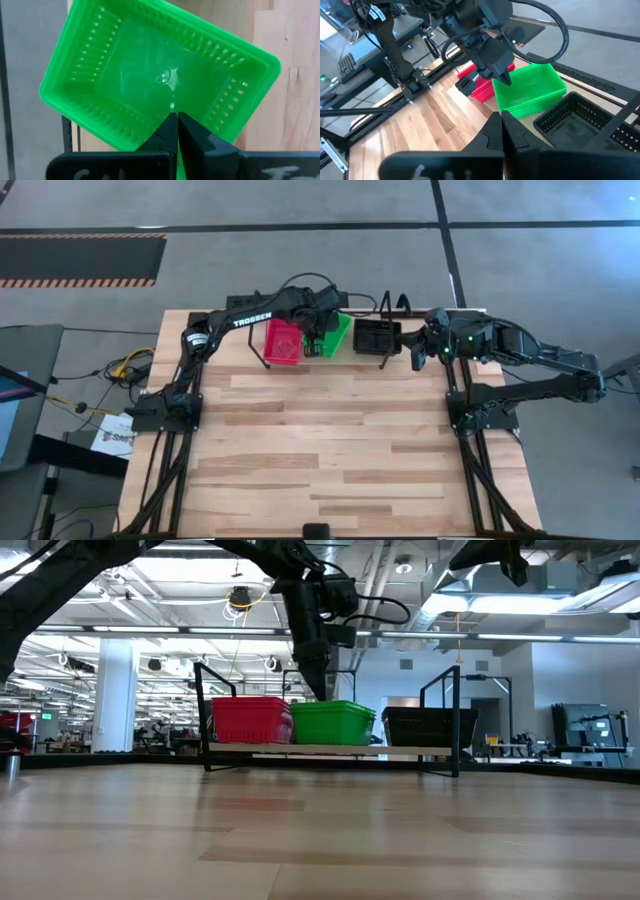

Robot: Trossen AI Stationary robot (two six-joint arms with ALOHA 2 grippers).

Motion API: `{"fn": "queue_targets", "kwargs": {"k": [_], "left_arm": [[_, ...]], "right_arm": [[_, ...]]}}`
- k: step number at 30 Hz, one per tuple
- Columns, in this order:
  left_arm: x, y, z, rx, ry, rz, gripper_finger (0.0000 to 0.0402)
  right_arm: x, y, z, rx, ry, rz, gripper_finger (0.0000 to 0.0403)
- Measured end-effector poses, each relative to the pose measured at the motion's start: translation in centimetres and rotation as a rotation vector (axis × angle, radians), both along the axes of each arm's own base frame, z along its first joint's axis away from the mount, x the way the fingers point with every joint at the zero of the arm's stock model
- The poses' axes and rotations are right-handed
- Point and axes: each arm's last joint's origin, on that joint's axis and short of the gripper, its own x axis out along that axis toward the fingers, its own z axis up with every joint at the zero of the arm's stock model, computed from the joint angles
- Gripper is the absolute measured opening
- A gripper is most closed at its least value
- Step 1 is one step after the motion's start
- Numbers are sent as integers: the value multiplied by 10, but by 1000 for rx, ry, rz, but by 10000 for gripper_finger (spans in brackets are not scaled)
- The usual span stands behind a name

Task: Stack baskets on shelf by color
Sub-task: Adjust the stacked bins on the shelf

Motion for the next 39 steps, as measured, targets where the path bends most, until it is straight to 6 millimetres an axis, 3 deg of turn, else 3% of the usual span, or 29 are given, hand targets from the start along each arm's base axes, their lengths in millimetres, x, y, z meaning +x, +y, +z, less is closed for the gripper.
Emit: {"fn": "queue_targets", "kwargs": {"k": [5,11,14,28,39], "left_arm": [[3,1,-5,0,6,-14,0],[5,-2,-33,-33,152,-16,0],[7,-9,-37,-37,181,-24,0],[16,-34,-14,-114,105,11,0],[20,-40,-13,-151,69,33,0]], "right_arm": [[0,0,0,0,0,0,1],[0,0,0,0,-1,0,1],[0,-1,0,-1,-3,-3,1],[0,-1,1,-3,-7,-8,1],[0,-1,1,-1,-8,-7,1]]}}
